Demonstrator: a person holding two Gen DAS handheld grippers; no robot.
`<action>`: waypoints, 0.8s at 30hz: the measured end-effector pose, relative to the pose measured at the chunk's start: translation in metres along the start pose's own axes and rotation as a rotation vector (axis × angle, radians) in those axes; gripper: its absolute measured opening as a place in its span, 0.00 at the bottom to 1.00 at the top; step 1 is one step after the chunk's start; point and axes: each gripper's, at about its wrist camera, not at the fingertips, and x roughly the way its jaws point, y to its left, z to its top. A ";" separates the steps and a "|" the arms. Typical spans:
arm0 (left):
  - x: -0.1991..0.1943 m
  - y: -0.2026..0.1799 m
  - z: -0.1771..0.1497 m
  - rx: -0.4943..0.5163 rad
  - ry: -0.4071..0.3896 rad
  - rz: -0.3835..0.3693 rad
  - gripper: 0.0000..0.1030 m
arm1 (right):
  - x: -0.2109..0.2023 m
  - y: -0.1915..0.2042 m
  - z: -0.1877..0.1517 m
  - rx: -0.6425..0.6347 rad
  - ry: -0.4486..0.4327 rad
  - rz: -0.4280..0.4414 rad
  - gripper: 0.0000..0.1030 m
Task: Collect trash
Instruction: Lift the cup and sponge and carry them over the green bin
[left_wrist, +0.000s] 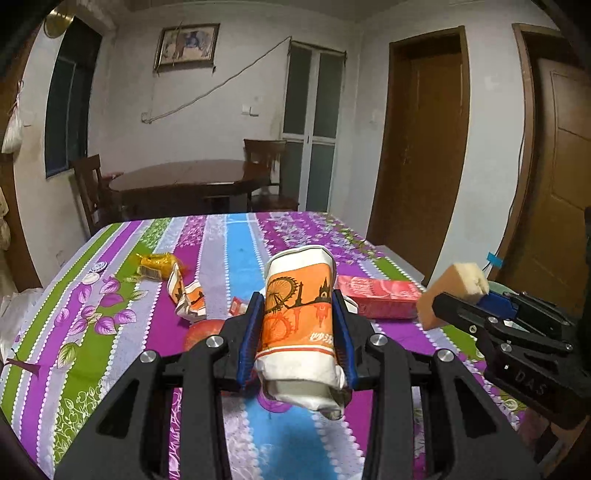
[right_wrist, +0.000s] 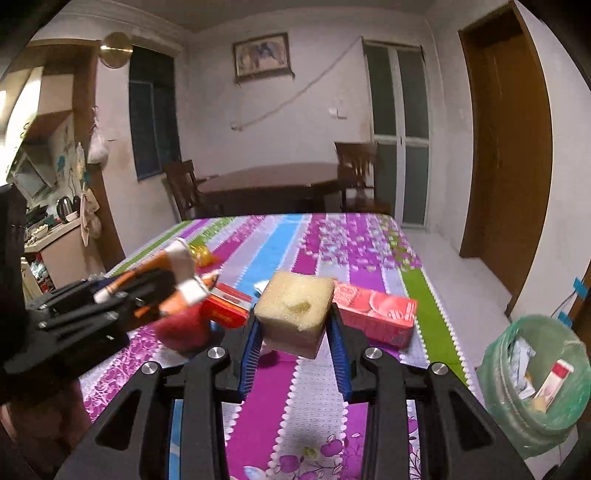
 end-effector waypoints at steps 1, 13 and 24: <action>-0.002 -0.003 0.000 0.006 -0.005 -0.001 0.34 | -0.005 0.001 0.002 -0.002 -0.006 0.002 0.34; -0.009 -0.026 0.005 0.026 -0.020 -0.021 0.34 | -0.036 -0.006 0.002 -0.004 -0.003 -0.020 0.34; 0.007 -0.056 0.009 0.051 -0.008 -0.053 0.34 | -0.045 -0.045 0.005 0.022 0.003 -0.083 0.34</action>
